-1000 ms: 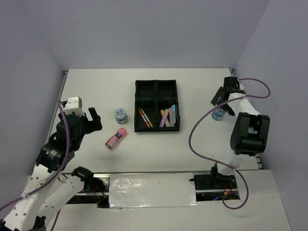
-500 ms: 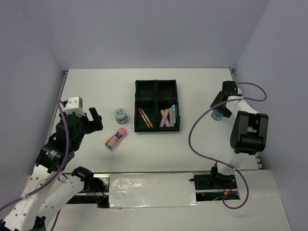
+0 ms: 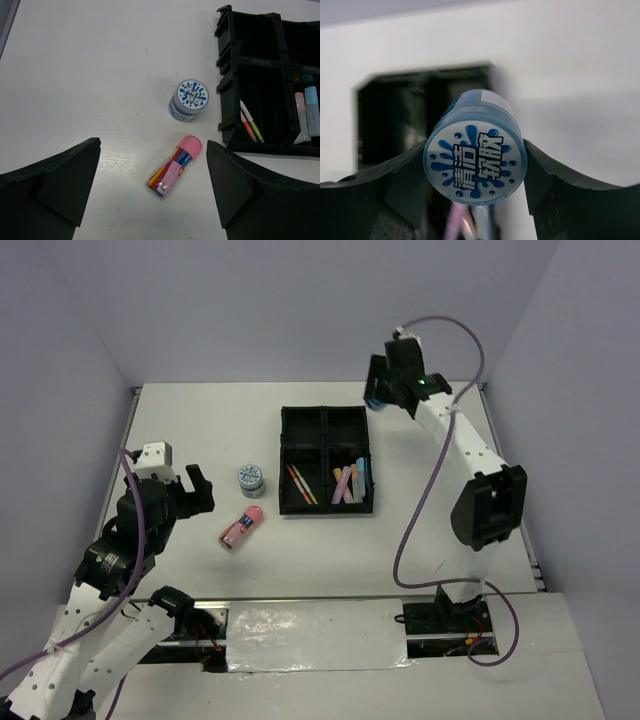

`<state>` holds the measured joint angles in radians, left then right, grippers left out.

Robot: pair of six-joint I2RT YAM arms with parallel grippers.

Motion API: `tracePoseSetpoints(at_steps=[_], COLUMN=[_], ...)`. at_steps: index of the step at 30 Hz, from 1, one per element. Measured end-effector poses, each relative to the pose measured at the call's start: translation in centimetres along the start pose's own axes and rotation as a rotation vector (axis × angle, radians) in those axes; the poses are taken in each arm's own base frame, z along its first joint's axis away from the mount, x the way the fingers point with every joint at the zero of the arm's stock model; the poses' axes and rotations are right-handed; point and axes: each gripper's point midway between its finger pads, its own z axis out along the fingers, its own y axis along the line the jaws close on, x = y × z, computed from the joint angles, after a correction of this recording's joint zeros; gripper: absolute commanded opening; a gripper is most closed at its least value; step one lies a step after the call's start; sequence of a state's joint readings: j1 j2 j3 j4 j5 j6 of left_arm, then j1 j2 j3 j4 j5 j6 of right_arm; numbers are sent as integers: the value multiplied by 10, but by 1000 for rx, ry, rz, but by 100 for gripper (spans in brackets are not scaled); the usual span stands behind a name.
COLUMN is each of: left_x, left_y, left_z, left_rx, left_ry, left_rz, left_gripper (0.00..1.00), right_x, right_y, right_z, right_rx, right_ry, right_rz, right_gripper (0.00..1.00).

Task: Sort the stationery into containers
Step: Place the stationery in the storage box.

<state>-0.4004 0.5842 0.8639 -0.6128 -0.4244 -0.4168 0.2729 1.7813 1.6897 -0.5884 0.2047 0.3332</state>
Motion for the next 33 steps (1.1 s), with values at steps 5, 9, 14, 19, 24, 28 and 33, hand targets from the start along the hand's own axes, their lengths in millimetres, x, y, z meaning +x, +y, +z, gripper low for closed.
tracePoseSetpoints(at_steps=[5,9,14,19,24,28,33], left_x=[0,0,0,1,1,1,3], left_y=[0,0,0,0,0,0,-1], left_z=[0,0,0,1,1,1,3], left_rx=[0,0,0,-1,-1,-1,-4], left_ry=[0,0,1,3,3,4,14], left_rz=[0,0,0,1,1,2,6], left_gripper=[99,99,99,99,99,99,99], right_x=[-50,-22,19,28,37,58,63], right_y=[91,109,102,101,100,94,92], right_z=[11,53,93,102,113,123,128], right_rx=[-148,-152,-129,-131,-130,-122,-118], right_ry=[-117,-58,41,60,71,112,125], right_rz=[-114,-197,-258,-290,-311,-324,-329], right_gripper=[0,0,0,2,4,6,10])
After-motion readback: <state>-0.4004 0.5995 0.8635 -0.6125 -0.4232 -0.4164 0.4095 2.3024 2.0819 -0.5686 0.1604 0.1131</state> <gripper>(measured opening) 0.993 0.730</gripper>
